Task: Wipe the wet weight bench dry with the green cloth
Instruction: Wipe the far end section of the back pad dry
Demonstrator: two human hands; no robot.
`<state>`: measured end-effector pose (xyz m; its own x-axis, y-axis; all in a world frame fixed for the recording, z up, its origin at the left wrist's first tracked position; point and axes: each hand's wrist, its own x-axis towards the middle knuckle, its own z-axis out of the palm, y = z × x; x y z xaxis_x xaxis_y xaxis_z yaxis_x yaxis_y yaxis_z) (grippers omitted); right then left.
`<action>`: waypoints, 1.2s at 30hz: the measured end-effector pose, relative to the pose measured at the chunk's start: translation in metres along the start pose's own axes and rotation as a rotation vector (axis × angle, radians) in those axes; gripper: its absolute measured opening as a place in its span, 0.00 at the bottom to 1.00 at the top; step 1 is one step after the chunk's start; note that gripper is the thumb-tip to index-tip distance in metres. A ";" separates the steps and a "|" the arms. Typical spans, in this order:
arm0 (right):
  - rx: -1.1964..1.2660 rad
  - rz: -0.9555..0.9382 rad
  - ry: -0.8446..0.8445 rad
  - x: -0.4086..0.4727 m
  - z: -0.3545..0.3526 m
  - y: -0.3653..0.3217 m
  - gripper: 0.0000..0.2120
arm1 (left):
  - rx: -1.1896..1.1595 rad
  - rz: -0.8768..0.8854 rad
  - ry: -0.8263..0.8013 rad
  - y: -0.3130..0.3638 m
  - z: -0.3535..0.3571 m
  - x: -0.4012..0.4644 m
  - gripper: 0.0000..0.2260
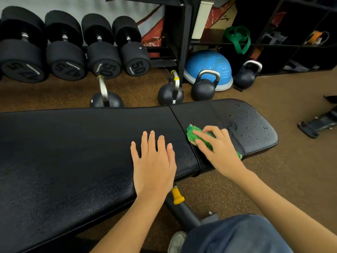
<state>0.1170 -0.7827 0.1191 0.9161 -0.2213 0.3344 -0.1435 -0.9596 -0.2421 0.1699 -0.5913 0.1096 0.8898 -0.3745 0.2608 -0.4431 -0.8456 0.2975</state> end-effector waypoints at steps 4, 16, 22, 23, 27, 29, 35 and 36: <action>0.123 0.004 -0.107 -0.037 -0.027 0.019 0.16 | 0.014 0.002 -0.012 0.000 0.000 0.000 0.26; 0.080 0.192 -0.020 0.008 -0.015 0.014 0.16 | 0.007 0.000 -0.007 0.000 0.001 0.000 0.26; -0.002 0.078 0.042 -0.006 -0.003 0.004 0.17 | 0.008 0.001 0.005 0.000 0.002 -0.001 0.24; -0.032 0.031 0.046 -0.011 -0.004 0.001 0.18 | 0.011 0.003 0.011 -0.001 0.002 -0.001 0.24; -0.106 -0.086 -0.006 -0.019 -0.008 0.007 0.20 | 0.019 0.015 0.011 -0.001 0.000 -0.001 0.24; -0.123 -0.069 -0.004 -0.018 -0.012 0.022 0.20 | 0.021 0.025 -0.001 -0.001 -0.001 0.000 0.25; -0.200 0.133 0.081 -0.015 -0.021 0.081 0.15 | -0.076 -0.034 -0.023 0.001 -0.005 0.006 0.25; -0.203 0.169 0.095 -0.014 -0.022 0.091 0.15 | -0.096 -0.036 -0.006 0.005 -0.005 0.009 0.25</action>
<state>0.0825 -0.8712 0.1127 0.8347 -0.3873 0.3914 -0.3721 -0.9207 -0.1177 0.1755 -0.5973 0.1179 0.9060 -0.3465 0.2432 -0.4186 -0.8186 0.3932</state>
